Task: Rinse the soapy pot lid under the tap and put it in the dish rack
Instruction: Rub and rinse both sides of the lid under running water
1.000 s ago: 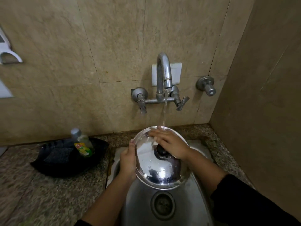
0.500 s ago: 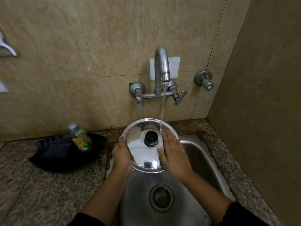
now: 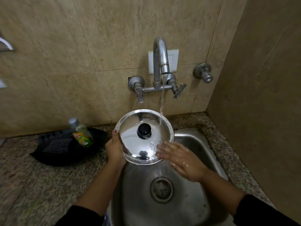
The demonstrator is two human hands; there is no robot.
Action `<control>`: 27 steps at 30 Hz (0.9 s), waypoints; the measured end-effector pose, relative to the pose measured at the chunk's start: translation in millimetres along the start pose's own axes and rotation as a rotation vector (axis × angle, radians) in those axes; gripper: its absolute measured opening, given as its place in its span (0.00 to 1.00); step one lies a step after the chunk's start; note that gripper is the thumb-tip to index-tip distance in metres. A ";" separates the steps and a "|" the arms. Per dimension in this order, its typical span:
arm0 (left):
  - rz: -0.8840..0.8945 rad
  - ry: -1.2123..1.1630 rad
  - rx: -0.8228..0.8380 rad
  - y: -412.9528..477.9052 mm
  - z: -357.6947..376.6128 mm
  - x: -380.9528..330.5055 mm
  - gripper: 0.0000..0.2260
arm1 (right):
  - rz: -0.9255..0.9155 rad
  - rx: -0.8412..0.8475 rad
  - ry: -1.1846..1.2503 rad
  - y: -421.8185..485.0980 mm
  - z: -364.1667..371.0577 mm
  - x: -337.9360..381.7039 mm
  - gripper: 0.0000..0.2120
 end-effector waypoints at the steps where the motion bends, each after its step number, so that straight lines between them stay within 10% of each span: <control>1: 0.009 0.011 0.007 0.1 -0.9 -0.9 0.15 | 0.109 -0.003 0.007 -3.0 -1.8 -18.5 0.24; 6: 0.096 0.154 0.110 -7.8 8.7 9.6 0.18 | 0.457 -0.093 0.055 44.5 -6.7 -47.2 0.30; 13: 0.141 0.150 0.190 -8.6 7.3 -1.3 0.16 | 0.066 0.014 0.001 94.3 -20.0 -27.5 0.23; 18: 0.038 0.044 0.097 -1.5 -8.3 8.3 0.15 | 0.354 -0.144 0.076 52.3 -3.7 -40.9 0.28; 24: -0.324 0.113 0.109 8.8 -23.7 55.9 0.19 | -0.048 -0.016 0.077 16.0 14.8 12.7 0.34; 27: -0.497 0.127 0.154 -4.3 -32.4 78.6 0.19 | -0.228 -0.164 0.014 15.2 -1.5 26.8 0.21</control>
Point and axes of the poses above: each hand's wrist, its own y-axis towards the middle knuckle, its own z-axis out of the palm, x = y × z, the point moved 9 cm from there along y, towards the middle knuckle, and after that the axes turned 1 degree about y, right-handed, at the moved point
